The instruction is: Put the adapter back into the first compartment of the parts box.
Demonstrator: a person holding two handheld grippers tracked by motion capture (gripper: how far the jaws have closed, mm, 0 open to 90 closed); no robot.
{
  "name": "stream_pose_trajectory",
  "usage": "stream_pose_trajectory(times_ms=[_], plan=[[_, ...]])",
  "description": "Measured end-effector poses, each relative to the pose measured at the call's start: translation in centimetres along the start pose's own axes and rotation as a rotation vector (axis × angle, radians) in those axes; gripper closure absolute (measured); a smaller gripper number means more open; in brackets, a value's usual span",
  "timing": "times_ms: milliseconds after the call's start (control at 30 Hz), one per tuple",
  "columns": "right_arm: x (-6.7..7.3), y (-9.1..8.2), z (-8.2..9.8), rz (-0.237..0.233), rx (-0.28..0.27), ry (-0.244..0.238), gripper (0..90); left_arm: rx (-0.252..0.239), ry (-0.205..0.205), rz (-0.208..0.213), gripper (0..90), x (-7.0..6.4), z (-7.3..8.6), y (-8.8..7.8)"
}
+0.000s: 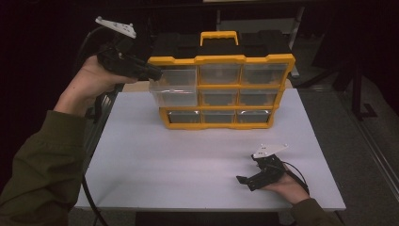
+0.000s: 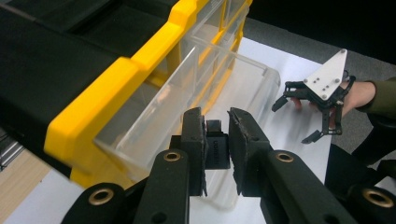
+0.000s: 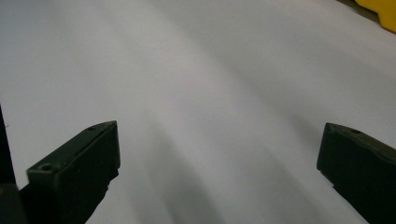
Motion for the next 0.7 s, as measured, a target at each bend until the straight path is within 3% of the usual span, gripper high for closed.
stream_pose_trajectory(times_ms=[500, 700], plan=[[0.0, -0.1, -0.1, -0.002, -0.005, -0.001, 0.0, 0.073, -0.008, -0.006, 76.4, 1.2, -0.3, 3.7], [0.1, -0.1, -0.2, -0.001, 0.000, -0.003, 0.0, 0.086, -0.008, -0.006, 76.4, 1.3, 0.0, 4.4]])
Point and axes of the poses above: each handheld gripper's, and its own axes: y roughly forward along the jaws, z roughly out of its underside, x roughly to its left, the point moved 10 cm from there along y, roughly forward along the jaws, and after that the axes turned 14 degrees about z, right-handed, at the moved point
